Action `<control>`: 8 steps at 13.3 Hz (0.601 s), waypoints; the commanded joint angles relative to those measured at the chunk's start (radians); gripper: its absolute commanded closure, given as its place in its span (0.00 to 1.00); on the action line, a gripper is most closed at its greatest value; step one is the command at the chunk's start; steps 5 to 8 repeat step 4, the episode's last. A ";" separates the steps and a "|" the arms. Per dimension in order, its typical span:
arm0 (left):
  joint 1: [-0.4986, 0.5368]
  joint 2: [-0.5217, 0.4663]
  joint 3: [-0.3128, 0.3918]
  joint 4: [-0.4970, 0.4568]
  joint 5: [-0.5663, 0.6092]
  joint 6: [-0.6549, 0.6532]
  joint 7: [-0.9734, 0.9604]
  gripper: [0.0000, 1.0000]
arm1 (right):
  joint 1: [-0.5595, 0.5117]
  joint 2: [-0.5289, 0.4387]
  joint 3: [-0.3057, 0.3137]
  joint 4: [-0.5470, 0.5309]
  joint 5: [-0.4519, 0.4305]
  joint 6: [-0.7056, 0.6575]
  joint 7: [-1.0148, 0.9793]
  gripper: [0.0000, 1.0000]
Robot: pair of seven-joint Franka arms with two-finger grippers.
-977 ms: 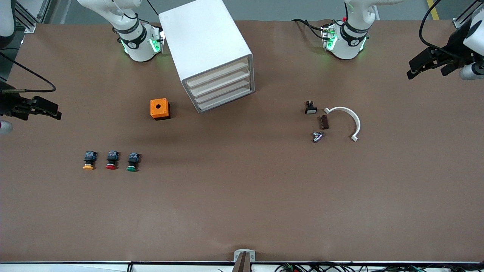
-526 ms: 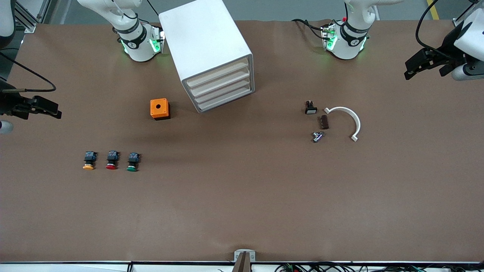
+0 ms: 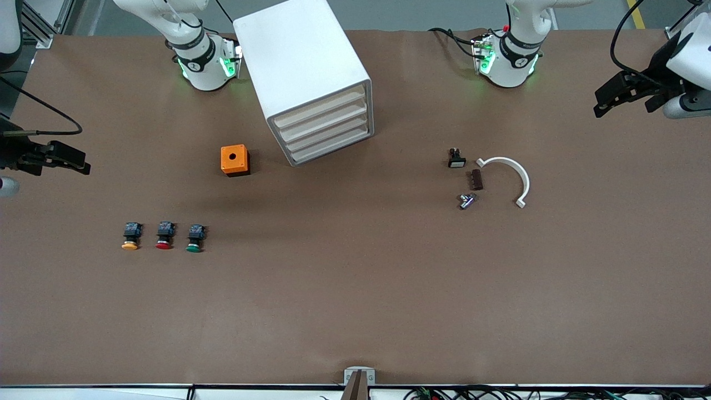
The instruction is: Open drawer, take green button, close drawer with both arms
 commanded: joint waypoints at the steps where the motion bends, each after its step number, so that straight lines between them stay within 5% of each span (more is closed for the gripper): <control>1: 0.005 -0.006 -0.008 0.000 0.025 0.009 0.010 0.00 | -0.012 0.004 0.009 0.030 0.012 -0.015 -0.001 0.00; 8: 0.004 0.011 -0.008 0.023 0.030 0.009 0.007 0.00 | -0.010 0.004 0.009 0.030 0.009 -0.015 -0.001 0.00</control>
